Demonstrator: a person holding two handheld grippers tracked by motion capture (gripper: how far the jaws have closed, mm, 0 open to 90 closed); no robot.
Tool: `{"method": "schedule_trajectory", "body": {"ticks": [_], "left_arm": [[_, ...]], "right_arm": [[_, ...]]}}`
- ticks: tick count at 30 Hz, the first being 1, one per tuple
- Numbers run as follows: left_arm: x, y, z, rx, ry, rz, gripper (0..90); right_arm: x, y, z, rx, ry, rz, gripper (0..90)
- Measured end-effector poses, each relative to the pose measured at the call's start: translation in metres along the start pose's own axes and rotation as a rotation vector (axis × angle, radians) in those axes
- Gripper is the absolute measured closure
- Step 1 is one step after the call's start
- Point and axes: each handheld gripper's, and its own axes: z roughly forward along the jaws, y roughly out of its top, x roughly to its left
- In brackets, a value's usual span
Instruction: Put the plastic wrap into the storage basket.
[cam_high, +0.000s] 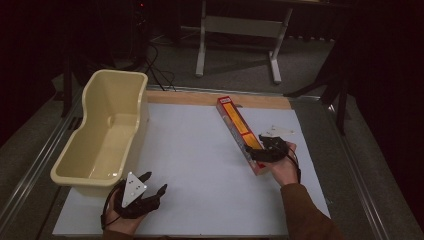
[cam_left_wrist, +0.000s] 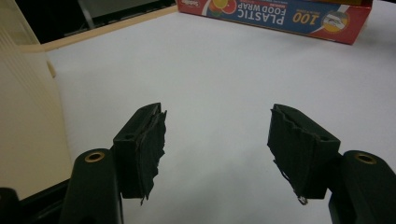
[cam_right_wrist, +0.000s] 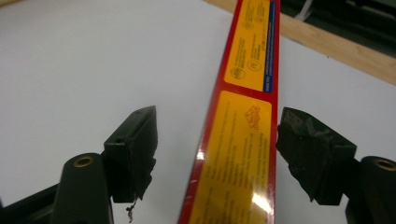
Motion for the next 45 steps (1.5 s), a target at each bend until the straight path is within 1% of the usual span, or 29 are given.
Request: {"method": "schedule_trajectory", "body": {"ticks": [7,9,10,13,15,16,18,20,21,22,23,24,26,29,33,35,38,40,42,45], "left_arm": [[0.000,0.000,0.000,0.001,-0.004,-0.001,36.2],[0.000,0.000,0.000,0.000,-0.005,0.001,36.2],[0.000,0.000,0.000,0.000,-0.005,0.000,36.2],[0.001,0.000,0.000,0.001,-0.007,-0.001,36.3],[0.000,0.000,0.001,0.005,-0.007,0.000,36.3],[0.000,0.000,0.001,0.004,-0.008,0.001,36.3],[0.000,0.000,0.001,0.004,-0.009,0.002,36.3],[0.000,0.000,0.001,0.004,-0.009,0.003,36.3],[0.000,0.000,0.001,0.003,-0.009,0.001,36.3],[0.001,0.000,0.001,0.006,-0.009,0.001,36.3],[0.001,0.000,0.001,0.005,-0.008,0.000,36.3],[0.001,0.000,0.001,0.005,-0.008,-0.001,36.3],[0.001,0.000,0.000,0.003,-0.007,-0.002,36.3],[0.001,0.000,0.000,0.003,-0.005,-0.002,36.3],[0.001,-0.001,-0.001,0.003,-0.003,-0.007,36.3],[0.001,-0.001,-0.001,0.002,-0.002,-0.005,36.3],[0.001,-0.001,-0.001,0.004,-0.001,-0.007,36.3],[0.001,-0.002,0.000,0.006,0.000,-0.009,36.3],[0.000,-0.001,0.001,0.007,-0.003,-0.011,36.3],[-0.002,-0.001,0.004,0.015,-0.008,-0.001,36.3]], "right_arm": [[-0.012,0.007,0.024,0.075,-0.006,0.035,26.1],[-0.015,0.009,0.032,0.109,-0.017,0.045,25.7],[-0.016,0.011,0.037,0.120,-0.011,0.055,25.1],[-0.018,0.016,0.045,0.157,-0.014,0.065,24.8],[-0.019,0.019,0.050,0.181,-0.008,0.072,25.8],[-0.020,0.020,0.054,0.202,-0.010,0.081,26.7],[-0.021,0.022,0.058,0.228,0.002,0.083,30.6],[-0.022,0.024,0.064,0.283,0.008,0.088,33.3],[-0.022,0.024,0.064,0.283,0.008,0.088,33.3],[-0.023,0.025,0.065,0.299,0.011,0.107,34.3],[-0.023,0.026,0.064,0.324,0.009,0.128,35.1],[-0.023,0.028,0.064,0.341,0.002,0.131,35.7],[-0.021,0.031,0.064,0.375,-0.010,0.137,36.7],[-0.018,0.032,0.061,0.418,-0.023,0.128,37.1],[-0.011,0.029,0.050,0.489,-0.047,0.123,37.4],[-0.008,0.023,0.040,0.508,-0.049,0.119,37.5],[-0.005,0.010,0.023,0.512,-0.038,0.127,37.5],[-0.005,0.003,0.013,0.521,-0.030,0.122,37.6],[-0.005,-0.003,0.003,0.548,-0.019,0.118,37.3],[-0.006,-0.004,0.001,0.572,0.004,0.096,35.3]]}}
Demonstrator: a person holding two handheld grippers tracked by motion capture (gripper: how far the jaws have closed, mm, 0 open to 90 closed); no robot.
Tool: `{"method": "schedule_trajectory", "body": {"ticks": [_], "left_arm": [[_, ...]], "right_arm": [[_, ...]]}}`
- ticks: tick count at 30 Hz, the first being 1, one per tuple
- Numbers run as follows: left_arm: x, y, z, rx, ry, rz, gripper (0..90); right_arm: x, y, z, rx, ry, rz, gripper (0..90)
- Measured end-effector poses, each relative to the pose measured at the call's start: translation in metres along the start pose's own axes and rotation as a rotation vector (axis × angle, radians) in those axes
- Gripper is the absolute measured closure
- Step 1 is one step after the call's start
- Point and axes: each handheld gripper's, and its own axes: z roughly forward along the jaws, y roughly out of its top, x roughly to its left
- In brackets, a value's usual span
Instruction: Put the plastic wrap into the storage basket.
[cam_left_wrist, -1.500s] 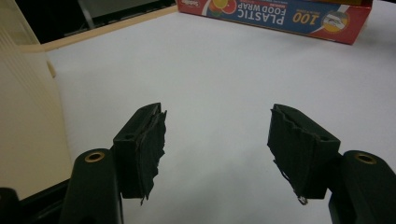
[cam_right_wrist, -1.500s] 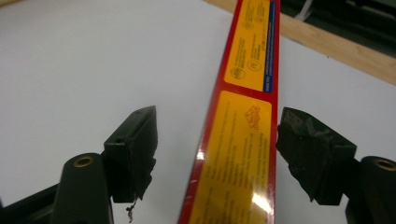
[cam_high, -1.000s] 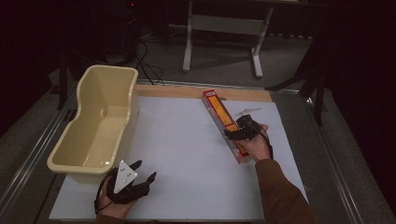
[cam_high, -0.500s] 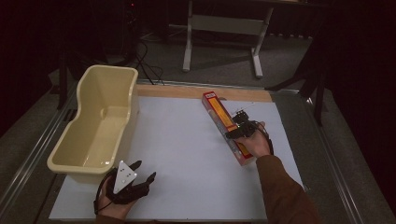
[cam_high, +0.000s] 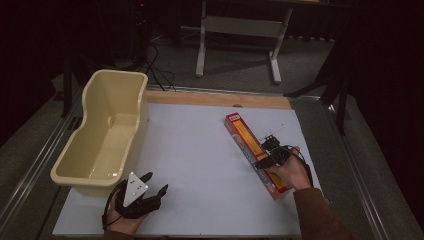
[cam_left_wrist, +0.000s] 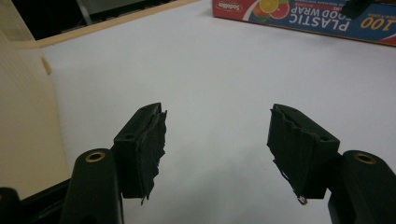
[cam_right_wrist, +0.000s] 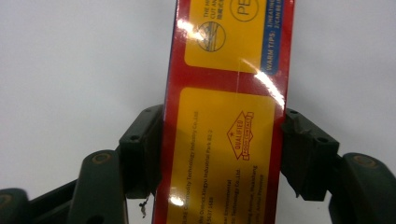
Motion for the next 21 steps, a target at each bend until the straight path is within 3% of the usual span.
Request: {"method": "schedule_trajectory", "body": {"ticks": [3,8,14,21], "left_arm": [[-0.002,0.000,0.001,0.000,-0.004,0.006,36.3],[-0.001,0.001,0.000,-0.007,-0.008,0.004,36.2],[0.001,0.000,0.000,-0.008,-0.011,-0.004,36.2],[0.000,0.000,0.001,-0.002,-0.015,0.002,36.3]], "right_arm": [[0.000,0.017,0.007,0.010,-0.002,-0.056,25.6],[-0.004,0.040,0.018,0.011,0.002,-0.050,21.9],[-0.011,0.068,0.030,0.060,0.012,-0.011,27.3],[-0.011,0.075,0.042,0.139,0.050,0.012,34.5]]}}
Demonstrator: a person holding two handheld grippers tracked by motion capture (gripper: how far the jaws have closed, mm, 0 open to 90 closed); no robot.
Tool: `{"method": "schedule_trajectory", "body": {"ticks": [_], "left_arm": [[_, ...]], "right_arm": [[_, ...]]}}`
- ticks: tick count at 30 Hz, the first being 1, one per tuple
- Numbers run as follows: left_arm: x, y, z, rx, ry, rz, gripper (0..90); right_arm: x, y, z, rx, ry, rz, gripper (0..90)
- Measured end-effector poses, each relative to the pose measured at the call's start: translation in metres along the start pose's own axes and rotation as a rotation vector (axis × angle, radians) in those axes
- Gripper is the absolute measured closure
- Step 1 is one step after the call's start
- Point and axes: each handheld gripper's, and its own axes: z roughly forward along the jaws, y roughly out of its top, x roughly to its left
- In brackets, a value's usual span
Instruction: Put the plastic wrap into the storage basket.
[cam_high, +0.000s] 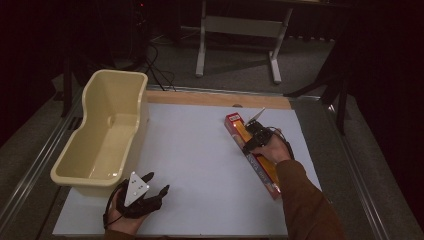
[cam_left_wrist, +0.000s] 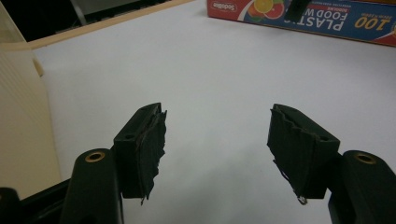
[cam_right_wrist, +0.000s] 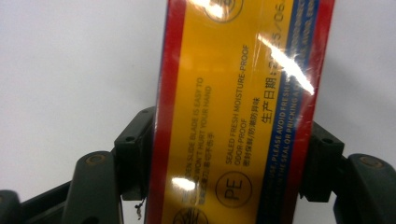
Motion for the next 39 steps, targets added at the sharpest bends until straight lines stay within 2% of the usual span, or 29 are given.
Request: {"method": "schedule_trajectory", "body": {"ticks": [4,6,10,18,22,25,34,39], "left_arm": [[0.000,0.000,0.001,0.003,0.000,-0.001,36.2],[0.000,0.000,0.001,0.003,0.001,-0.003,36.2],[0.000,-0.001,0.002,0.003,-0.002,-0.005,36.2],[0.001,-0.001,0.002,0.003,0.004,-0.010,36.3],[0.001,-0.001,0.002,0.003,0.005,-0.010,36.3],[0.001,-0.001,0.002,0.005,0.004,-0.011,36.3],[0.001,-0.001,0.002,0.003,0.005,-0.010,36.2],[0.001,-0.001,0.002,0.002,0.006,-0.012,36.3]], "right_arm": [[-0.001,0.001,0.000,0.020,0.005,0.040,38.1],[0.004,0.006,0.000,0.083,-0.031,0.079,38.8],[0.007,0.007,-0.001,0.102,-0.048,0.084,39.0],[0.010,0.003,-0.002,0.106,0.024,0.150,39.2],[0.014,0.003,-0.007,0.085,0.096,0.182,39.3],[0.019,0.003,-0.013,0.047,0.194,0.214,39.2],[0.041,0.010,-0.038,-0.068,0.425,0.238,39.1],[0.054,0.016,-0.051,-0.128,0.475,0.231,39.1]]}}
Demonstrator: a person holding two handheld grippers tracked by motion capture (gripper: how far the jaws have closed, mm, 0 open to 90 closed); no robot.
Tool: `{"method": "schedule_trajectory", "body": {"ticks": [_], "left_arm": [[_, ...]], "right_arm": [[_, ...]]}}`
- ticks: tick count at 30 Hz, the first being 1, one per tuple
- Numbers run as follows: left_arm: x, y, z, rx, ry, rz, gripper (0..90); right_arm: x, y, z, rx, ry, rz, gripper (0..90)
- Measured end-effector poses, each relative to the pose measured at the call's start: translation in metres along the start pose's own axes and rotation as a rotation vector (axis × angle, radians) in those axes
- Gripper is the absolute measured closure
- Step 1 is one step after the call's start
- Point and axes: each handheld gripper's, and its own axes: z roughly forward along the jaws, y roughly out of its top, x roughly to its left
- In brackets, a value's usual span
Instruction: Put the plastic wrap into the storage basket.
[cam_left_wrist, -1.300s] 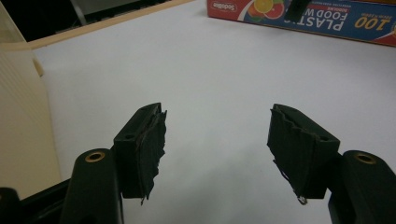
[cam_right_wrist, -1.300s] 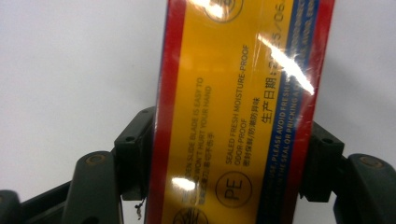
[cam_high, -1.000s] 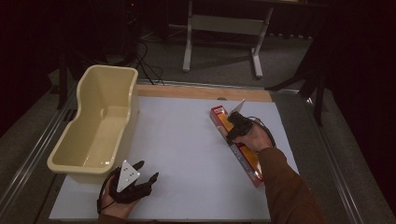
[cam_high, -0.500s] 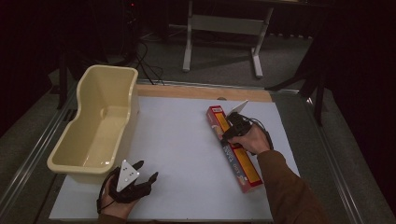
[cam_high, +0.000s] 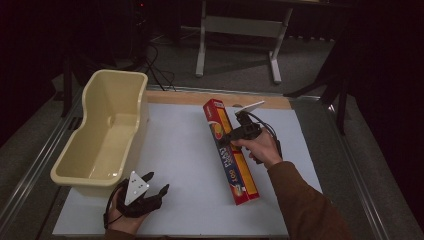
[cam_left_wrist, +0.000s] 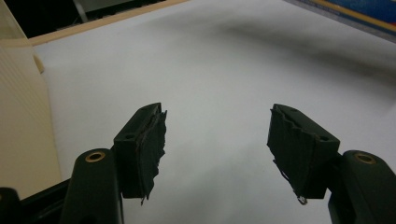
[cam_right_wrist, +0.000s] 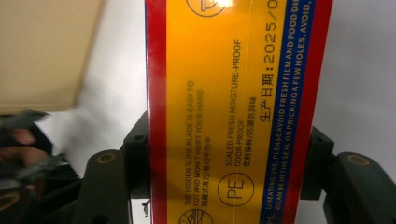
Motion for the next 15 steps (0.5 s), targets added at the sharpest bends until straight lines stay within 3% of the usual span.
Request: {"method": "schedule_trajectory", "body": {"ticks": [10,15], "left_arm": [[-0.001,0.000,0.000,-0.003,-0.001,0.005,36.2],[0.000,0.000,-0.001,-0.004,-0.001,0.003,36.3]], "right_arm": [[0.039,0.012,-0.006,-0.069,0.043,-0.038,39.1],[0.056,0.018,-0.008,-0.103,0.093,-0.040,39.1]]}}
